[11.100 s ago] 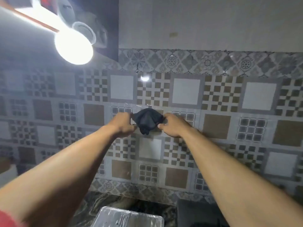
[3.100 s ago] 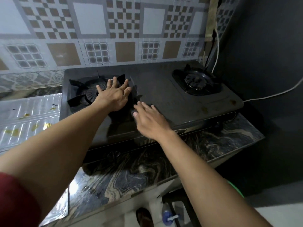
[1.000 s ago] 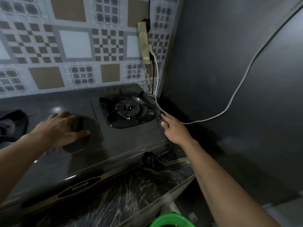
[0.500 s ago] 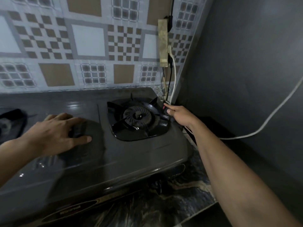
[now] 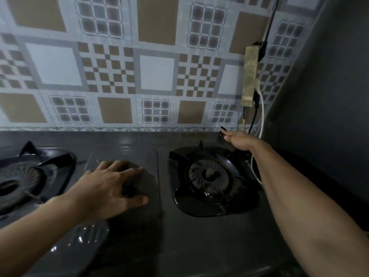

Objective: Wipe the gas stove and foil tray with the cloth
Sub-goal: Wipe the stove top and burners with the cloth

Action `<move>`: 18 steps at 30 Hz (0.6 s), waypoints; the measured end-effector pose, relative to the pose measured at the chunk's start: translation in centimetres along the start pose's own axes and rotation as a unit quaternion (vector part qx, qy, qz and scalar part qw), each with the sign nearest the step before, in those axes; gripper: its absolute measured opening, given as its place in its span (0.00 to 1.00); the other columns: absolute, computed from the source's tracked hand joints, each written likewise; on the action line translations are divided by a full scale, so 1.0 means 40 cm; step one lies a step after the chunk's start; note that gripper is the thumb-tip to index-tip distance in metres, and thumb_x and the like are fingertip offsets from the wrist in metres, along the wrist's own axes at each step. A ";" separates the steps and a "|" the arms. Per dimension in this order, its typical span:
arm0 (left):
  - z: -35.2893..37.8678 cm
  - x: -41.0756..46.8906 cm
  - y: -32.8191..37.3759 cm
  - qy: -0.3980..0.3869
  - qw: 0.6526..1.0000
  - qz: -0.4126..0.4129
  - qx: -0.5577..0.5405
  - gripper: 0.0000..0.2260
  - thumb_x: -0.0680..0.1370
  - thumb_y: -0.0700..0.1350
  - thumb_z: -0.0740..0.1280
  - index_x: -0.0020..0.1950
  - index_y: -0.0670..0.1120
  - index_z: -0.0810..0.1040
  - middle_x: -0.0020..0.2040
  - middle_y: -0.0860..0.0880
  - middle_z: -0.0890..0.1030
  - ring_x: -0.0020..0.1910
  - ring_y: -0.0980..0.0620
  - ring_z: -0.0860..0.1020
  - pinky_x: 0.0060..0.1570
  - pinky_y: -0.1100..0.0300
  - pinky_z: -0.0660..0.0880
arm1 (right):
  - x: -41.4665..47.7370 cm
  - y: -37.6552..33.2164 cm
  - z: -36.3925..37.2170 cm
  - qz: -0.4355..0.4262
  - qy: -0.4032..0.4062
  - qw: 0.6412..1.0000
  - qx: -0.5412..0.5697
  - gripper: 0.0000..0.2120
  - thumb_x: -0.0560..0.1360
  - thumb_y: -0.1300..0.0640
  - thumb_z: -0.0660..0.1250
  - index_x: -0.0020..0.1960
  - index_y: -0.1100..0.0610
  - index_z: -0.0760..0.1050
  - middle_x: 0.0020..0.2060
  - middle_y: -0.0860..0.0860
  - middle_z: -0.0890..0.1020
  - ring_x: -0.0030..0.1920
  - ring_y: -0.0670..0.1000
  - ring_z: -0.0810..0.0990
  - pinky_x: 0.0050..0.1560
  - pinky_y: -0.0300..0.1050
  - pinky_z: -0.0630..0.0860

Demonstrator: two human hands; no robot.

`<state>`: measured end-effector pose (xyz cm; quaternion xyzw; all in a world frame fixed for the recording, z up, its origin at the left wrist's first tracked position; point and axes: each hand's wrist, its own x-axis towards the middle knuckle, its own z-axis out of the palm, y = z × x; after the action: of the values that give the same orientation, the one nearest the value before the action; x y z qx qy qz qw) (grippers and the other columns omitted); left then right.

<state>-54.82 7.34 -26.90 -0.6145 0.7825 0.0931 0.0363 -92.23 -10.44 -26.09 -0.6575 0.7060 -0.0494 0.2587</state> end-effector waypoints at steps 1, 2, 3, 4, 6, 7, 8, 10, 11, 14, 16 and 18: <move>-0.007 0.003 -0.008 -0.011 1.000 0.000 -0.018 0.40 0.66 0.79 0.55 0.77 0.68 0.56 0.78 0.60 0.58 0.76 0.50 0.58 0.72 0.48 0.63 | 0.011 -0.021 -0.001 -0.001 -0.008 1.000 -0.030 0.24 0.85 0.55 0.50 0.80 0.46 0.52 0.79 0.54 0.59 0.68 0.63 0.70 0.62 0.51 0.69; -0.020 0.008 -0.018 -0.024 0.998 -0.002 -0.050 0.39 0.66 0.77 0.57 0.76 0.68 0.59 0.77 0.60 0.61 0.75 0.51 0.61 0.72 0.49 0.64 | 0.021 -0.036 -0.002 0.000 -0.013 0.998 -0.054 0.25 0.85 0.57 0.49 0.80 0.46 0.50 0.79 0.54 0.58 0.67 0.63 0.70 0.60 0.51 0.70; -0.036 0.013 -0.031 -0.037 0.995 -0.003 -0.089 0.37 0.66 0.75 0.60 0.74 0.67 0.64 0.75 0.60 0.65 0.72 0.53 0.67 0.70 0.52 0.66 | 0.031 -0.048 -0.003 0.000 -0.017 0.997 -0.075 0.26 0.85 0.59 0.49 0.80 0.46 0.49 0.79 0.54 0.56 0.67 0.62 0.70 0.59 0.50 0.70; -0.056 0.018 -0.040 -0.043 0.992 0.002 -0.115 0.35 0.67 0.71 0.65 0.73 0.64 0.67 0.73 0.60 0.69 0.66 0.56 0.73 0.67 0.55 0.70 | 0.040 -0.056 -0.003 0.005 -0.021 0.995 -0.094 0.27 0.84 0.60 0.50 0.80 0.46 0.48 0.80 0.54 0.54 0.67 0.62 0.71 0.58 0.49 0.71; -0.081 0.033 -0.065 -0.045 0.995 0.008 -0.087 0.36 0.68 0.67 0.71 0.74 0.62 0.67 0.72 0.58 0.71 0.62 0.57 0.75 0.65 0.58 0.70 | 0.046 -0.069 0.001 0.012 -0.032 0.991 -0.126 0.29 0.84 0.60 0.50 0.81 0.46 0.45 0.80 0.54 0.50 0.68 0.62 0.70 0.54 0.48 0.69; -0.083 0.040 -0.078 -0.051 0.997 0.002 -0.049 0.39 0.67 0.68 0.71 0.76 0.62 0.64 0.74 0.57 0.67 0.66 0.55 0.73 0.67 0.59 0.68 | 0.046 -0.073 0.005 0.015 -0.040 0.990 -0.133 0.30 0.84 0.61 0.51 0.81 0.47 0.43 0.80 0.54 0.47 0.71 0.62 0.67 0.54 0.47 0.67; -0.079 0.045 -0.087 -0.056 0.998 -0.005 -0.023 0.43 0.65 0.71 0.69 0.77 0.61 0.61 0.76 0.56 0.64 0.71 0.52 0.69 0.70 0.58 0.64 | 0.045 -0.077 0.009 0.017 -0.045 0.990 -0.134 0.31 0.84 0.61 0.51 0.80 0.47 0.41 0.80 0.55 0.47 0.73 0.62 0.65 0.55 0.46 0.67; -0.066 0.054 -0.102 -0.069 0.997 -0.011 -0.017 0.47 0.62 0.75 0.66 0.78 0.60 0.59 0.78 0.57 0.61 0.74 0.51 0.65 0.73 0.57 0.61 | 0.046 -0.087 0.015 0.009 -0.041 0.991 -0.131 0.31 0.84 0.59 0.52 0.81 0.50 0.40 0.77 0.58 0.61 0.66 0.63 0.72 0.51 0.48 0.68; -0.060 0.056 -0.104 -0.072 0.997 -0.010 -0.021 0.49 0.61 0.77 0.65 0.79 0.59 0.59 0.78 0.57 0.61 0.74 0.51 0.64 0.73 0.56 0.61 | 0.041 -0.097 0.018 0.004 -0.038 0.991 -0.128 0.30 0.84 0.57 0.53 0.81 0.52 0.41 0.69 0.59 0.72 0.58 0.62 0.76 0.47 0.49 0.69; -0.055 0.058 -0.095 -0.078 0.997 -0.014 -0.013 0.48 0.63 0.76 0.65 0.79 0.59 0.57 0.78 0.56 0.59 0.75 0.51 0.63 0.75 0.56 0.59 | 0.033 -0.138 0.031 -0.024 -0.036 0.992 -0.117 0.30 0.83 0.53 0.57 0.80 0.52 0.46 0.62 0.60 0.76 0.54 0.60 0.77 0.48 0.51 0.71; -0.058 0.055 -0.079 -0.077 0.997 -0.011 0.005 0.42 0.70 0.69 0.67 0.80 0.58 0.55 0.79 0.54 0.58 0.76 0.51 0.61 0.74 0.58 0.56 | 0.036 -0.167 0.047 -0.058 -0.029 0.992 -0.106 0.29 0.82 0.53 0.59 0.79 0.51 0.51 0.69 0.59 0.71 0.59 0.59 0.76 0.52 0.50 0.71; -0.064 0.054 -0.068 -0.087 0.996 -0.013 0.019 0.42 0.71 0.69 0.65 0.80 0.57 0.53 0.80 0.53 0.55 0.78 0.50 0.58 0.74 0.59 0.53 | 0.047 -0.185 0.066 -0.086 -0.040 0.992 -0.085 0.28 0.82 0.54 0.61 0.78 0.51 0.53 0.73 0.57 0.68 0.64 0.59 0.74 0.59 0.53 0.72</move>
<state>-52.56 4.18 -25.06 -0.6133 0.7700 0.1312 0.1171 -84.42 -12.48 -25.89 -0.7367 0.6376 0.0155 0.2247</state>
